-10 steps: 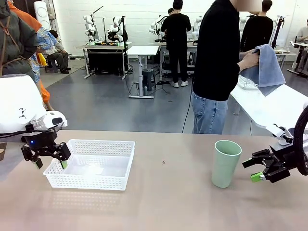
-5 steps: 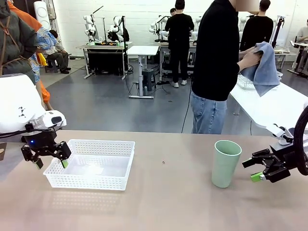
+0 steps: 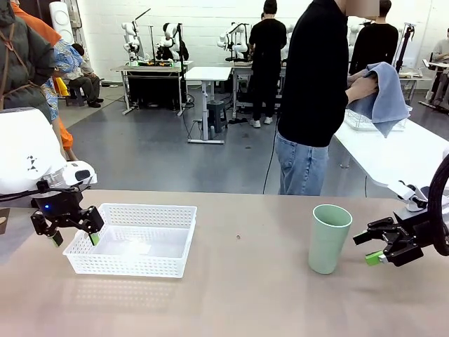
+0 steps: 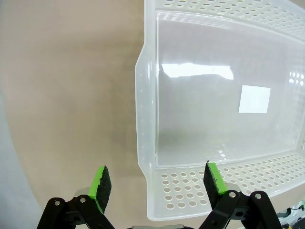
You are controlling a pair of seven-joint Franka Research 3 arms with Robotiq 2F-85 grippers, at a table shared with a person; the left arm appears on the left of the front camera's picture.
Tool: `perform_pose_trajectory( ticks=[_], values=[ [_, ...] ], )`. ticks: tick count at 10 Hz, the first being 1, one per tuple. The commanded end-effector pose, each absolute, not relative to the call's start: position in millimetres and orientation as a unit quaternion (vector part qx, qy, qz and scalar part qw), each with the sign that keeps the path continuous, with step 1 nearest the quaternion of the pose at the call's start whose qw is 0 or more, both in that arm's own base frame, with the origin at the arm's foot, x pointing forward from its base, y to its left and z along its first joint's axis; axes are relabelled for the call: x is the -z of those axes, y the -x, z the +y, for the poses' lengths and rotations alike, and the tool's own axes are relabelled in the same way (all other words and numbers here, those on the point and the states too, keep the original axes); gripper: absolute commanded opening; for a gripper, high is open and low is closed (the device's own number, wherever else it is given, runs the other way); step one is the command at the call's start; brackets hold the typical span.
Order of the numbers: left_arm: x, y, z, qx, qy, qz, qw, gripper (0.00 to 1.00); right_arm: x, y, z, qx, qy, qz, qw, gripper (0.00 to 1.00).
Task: Clean and organize the cups into the basket.
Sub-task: Pick up the Organizing basket and move it to the center of the table, then pick up the Reusable plastic cup from the right side of the table and place it inside the Organizing basket.
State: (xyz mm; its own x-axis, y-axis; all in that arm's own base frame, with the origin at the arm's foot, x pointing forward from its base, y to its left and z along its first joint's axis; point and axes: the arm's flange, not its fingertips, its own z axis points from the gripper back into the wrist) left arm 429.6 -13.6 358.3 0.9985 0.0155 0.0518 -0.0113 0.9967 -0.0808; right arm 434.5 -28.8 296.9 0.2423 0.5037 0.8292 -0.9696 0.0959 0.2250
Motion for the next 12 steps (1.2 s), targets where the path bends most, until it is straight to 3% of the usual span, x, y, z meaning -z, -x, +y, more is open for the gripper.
perform_pose_trajectory(
  ticks=[1, 5, 12],
  values=[
    [-357, -429, -14, 0.000, 0.036, -0.025, 0.999, 1.00, -296, -439, -27, -0.552, -0.395, -0.318, 0.662, 1.00],
    [-350, -433, -18, 0.010, 0.035, -0.024, 0.999, 1.00, -292, -447, -25, -0.571, -0.362, -0.383, 0.629, 1.00],
    [-336, -445, -26, 0.000, 0.031, -0.039, 0.999, 1.00, -273, -468, 0, -0.599, -0.372, -0.403, 0.584, 1.00]
  ],
)
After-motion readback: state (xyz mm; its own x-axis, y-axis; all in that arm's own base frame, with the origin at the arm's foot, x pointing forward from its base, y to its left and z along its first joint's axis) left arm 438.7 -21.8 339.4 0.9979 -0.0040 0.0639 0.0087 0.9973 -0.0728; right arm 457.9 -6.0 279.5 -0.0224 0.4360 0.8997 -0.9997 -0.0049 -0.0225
